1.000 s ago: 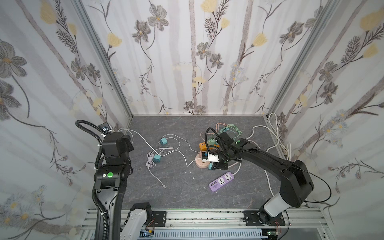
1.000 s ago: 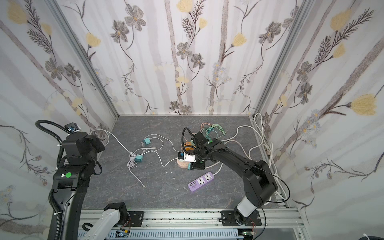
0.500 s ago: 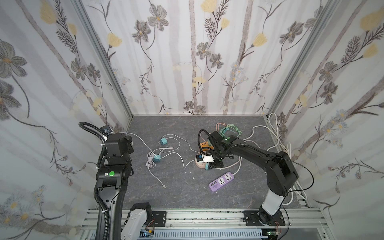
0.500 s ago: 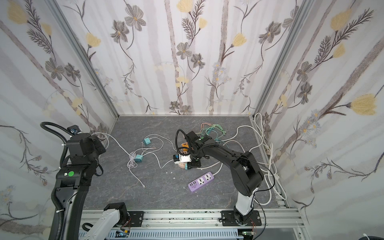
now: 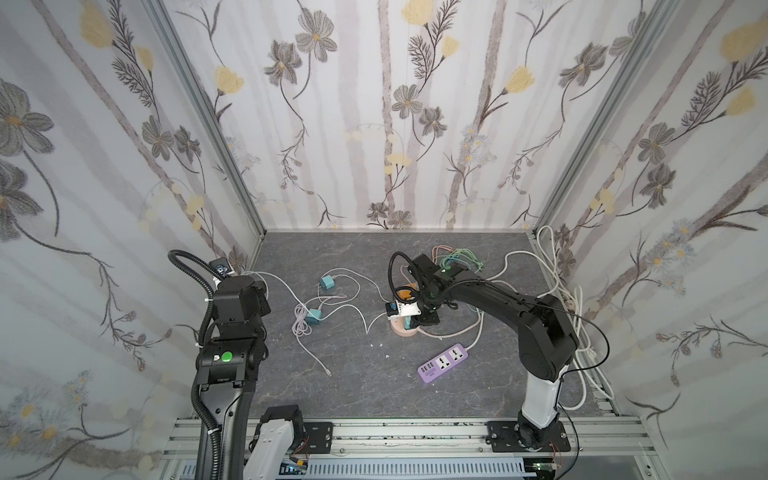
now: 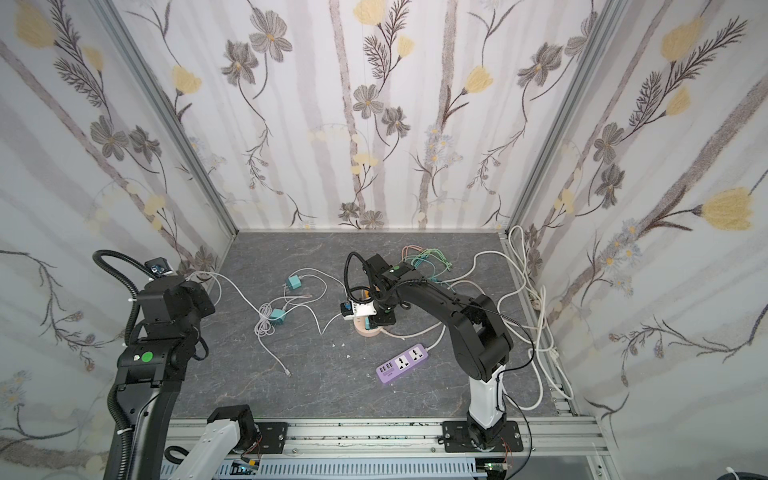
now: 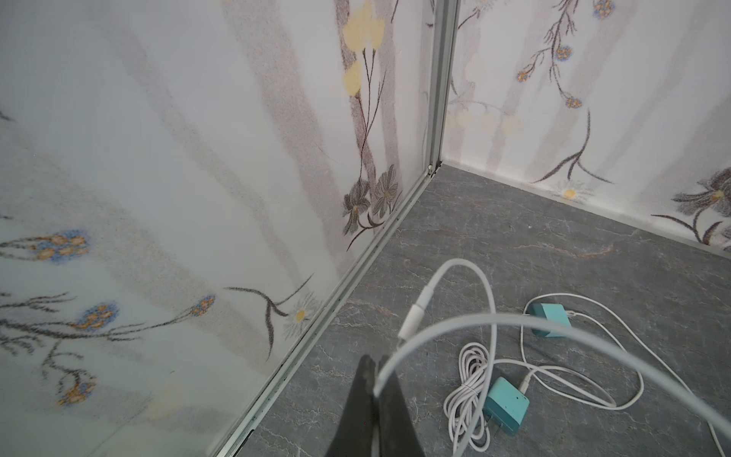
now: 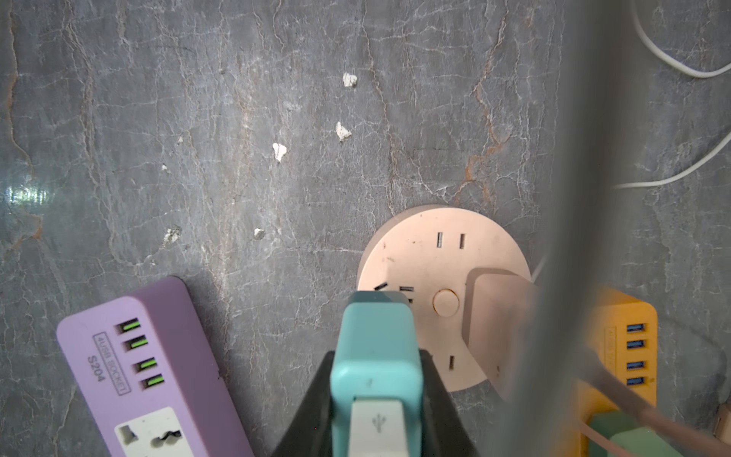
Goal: Insert the plug
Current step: 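Align the teal charger prongs above the round socket with the right gripper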
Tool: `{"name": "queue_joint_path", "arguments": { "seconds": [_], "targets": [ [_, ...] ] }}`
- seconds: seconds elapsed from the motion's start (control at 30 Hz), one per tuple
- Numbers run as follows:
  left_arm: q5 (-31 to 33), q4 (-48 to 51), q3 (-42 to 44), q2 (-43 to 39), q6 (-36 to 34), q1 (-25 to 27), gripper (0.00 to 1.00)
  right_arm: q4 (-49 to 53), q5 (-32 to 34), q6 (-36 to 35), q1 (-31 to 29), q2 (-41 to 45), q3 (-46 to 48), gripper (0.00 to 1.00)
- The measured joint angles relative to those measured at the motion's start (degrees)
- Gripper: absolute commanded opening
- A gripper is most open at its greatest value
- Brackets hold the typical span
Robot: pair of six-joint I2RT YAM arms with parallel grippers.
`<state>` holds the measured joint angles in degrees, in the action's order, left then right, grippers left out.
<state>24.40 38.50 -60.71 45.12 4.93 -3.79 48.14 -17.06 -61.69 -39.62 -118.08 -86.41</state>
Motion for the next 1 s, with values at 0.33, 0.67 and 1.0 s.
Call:
{"name": "queue_joint_path", "arguments": {
  "seconds": [0.33, 0.67, 1.0],
  "targets": [
    [-2.6, 1.1, -0.9, 2.5, 2.2, 0.0, 0.00, -0.3, 1.0, -0.5, 0.2, -1.8, -1.0, 0.00],
    [-4.1, 1.2, -0.1, 2.4, 2.4, 0.0, 0.00, -1.4, 0.8, -0.6, 0.2, -2.6, -1.3, 0.00],
    [-5.5, 1.2, 0.0, 3.9, 2.4, 0.0, 0.00, -1.5, 0.5, -0.5, 0.2, -4.6, -2.2, 0.00]
  ]
}}
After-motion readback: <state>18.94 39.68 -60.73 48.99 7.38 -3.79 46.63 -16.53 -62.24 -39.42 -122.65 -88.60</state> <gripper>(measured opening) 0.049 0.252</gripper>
